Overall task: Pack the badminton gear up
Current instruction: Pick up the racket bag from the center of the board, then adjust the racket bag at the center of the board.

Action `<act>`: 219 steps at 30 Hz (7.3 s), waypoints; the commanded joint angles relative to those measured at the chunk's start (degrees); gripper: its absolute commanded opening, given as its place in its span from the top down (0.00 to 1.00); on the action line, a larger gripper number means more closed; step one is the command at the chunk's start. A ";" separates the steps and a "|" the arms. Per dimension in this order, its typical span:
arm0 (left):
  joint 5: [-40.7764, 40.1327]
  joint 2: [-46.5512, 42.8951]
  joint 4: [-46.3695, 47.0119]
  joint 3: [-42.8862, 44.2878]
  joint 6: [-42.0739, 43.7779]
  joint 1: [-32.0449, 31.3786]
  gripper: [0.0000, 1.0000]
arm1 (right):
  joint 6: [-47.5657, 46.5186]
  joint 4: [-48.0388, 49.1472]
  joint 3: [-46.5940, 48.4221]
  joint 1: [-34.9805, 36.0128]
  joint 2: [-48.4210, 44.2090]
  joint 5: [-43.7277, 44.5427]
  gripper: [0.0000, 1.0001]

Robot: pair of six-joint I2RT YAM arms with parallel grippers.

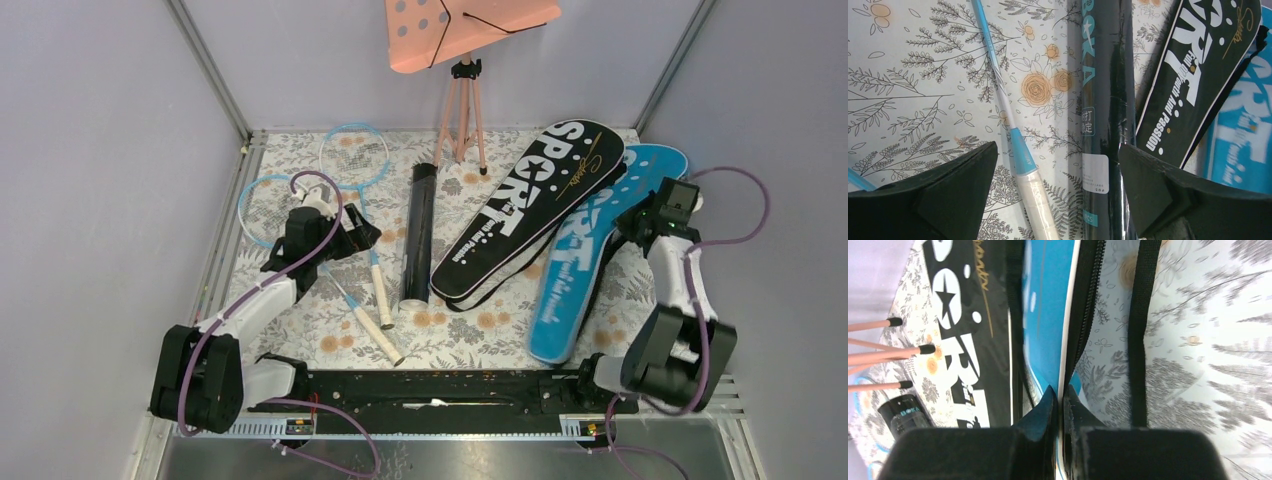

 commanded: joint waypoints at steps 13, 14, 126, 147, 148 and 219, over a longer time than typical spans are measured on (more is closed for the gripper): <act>5.91 -10.59 1.11 -2.24 -2.20 -0.27 0.01 | -19.16 -28.54 21.29 32.03 -21.20 21.08 1.00; 6.03 -11.91 0.86 -2.58 -2.44 -0.48 0.01 | -18.93 -28.84 21.38 35.13 -21.09 24.27 1.00; 6.21 -7.65 18.67 2.08 -11.00 -20.47 1.00 | -27.31 15.91 -5.05 77.53 -6.12 31.04 0.02; 5.07 -9.05 7.15 3.99 -3.01 -20.54 0.94 | -25.99 18.52 -9.79 77.43 -14.26 27.61 1.00; 5.37 -9.36 7.51 3.61 -2.94 -20.56 1.00 | -27.22 17.97 -9.51 77.39 -14.06 26.87 1.00; 18.07 13.49 34.81 -5.08 -11.55 -28.82 0.44 | -29.14 16.52 1.16 74.36 -23.33 23.53 1.00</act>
